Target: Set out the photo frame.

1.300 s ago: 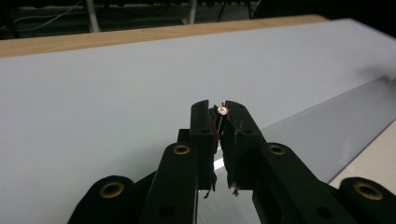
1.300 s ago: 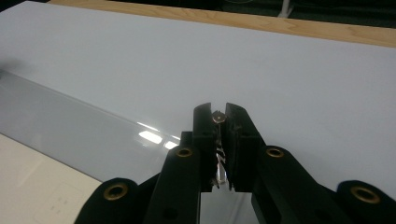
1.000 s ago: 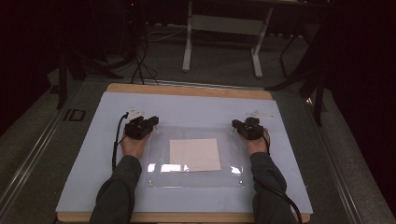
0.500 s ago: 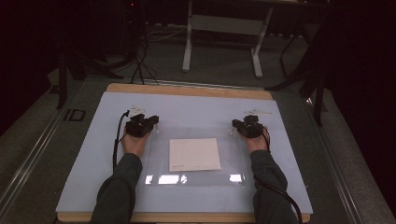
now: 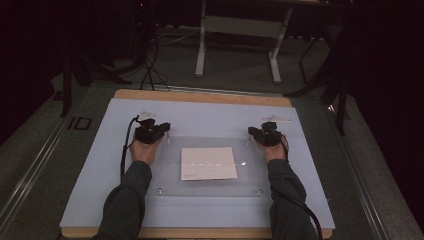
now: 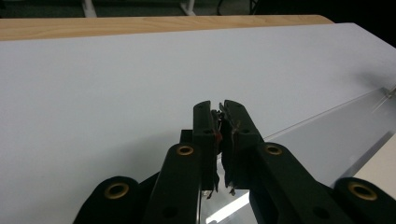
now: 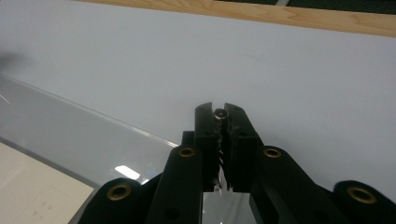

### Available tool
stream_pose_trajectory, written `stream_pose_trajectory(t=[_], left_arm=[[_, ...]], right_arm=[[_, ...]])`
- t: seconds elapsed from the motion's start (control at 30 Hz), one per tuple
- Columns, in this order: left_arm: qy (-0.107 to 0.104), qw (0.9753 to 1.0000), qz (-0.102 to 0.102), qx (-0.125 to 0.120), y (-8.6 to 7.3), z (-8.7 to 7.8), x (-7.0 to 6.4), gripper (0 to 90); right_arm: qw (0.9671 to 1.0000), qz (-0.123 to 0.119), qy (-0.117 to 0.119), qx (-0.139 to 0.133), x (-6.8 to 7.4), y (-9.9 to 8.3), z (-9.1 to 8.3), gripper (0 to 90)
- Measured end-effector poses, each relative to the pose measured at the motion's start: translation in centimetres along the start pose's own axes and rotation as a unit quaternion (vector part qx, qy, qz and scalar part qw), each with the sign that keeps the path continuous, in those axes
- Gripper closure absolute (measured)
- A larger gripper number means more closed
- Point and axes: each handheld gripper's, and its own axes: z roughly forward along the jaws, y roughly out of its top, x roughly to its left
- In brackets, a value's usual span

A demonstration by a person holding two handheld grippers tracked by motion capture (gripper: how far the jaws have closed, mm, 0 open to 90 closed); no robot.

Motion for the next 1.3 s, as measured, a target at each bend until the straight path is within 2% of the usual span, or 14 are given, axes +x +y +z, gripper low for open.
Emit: stream_pose_trajectory(t=[0.2, 0.6, 0.73, 1.3], left_arm=[[-0.001, 0.9999, -0.001, 0.011, 0.4, 0.2, 0.1, 85.0], [-0.009, 0.9996, -0.025, 0.013, 0.8, 0.7, 0.5, 85.1], [-0.009, 0.9994, -0.027, 0.019, 1.0, 0.8, 0.7, 85.2], [0.01, 0.9985, -0.043, 0.032, 1.8, 1.7, 0.8, 85.0]], right_arm=[[1.0, 0.001, -0.001, 0.001, -0.1, 0.1, 0.1, 85.6], [0.9999, 0.015, 0.0, 0.006, -0.3, 0.5, 0.6, 85.8], [0.9997, 0.023, 0.001, 0.008, -0.4, 0.7, 0.7, 85.8], [0.9981, 0.058, -0.008, 0.021, -0.7, 1.5, 1.7, 85.8]])
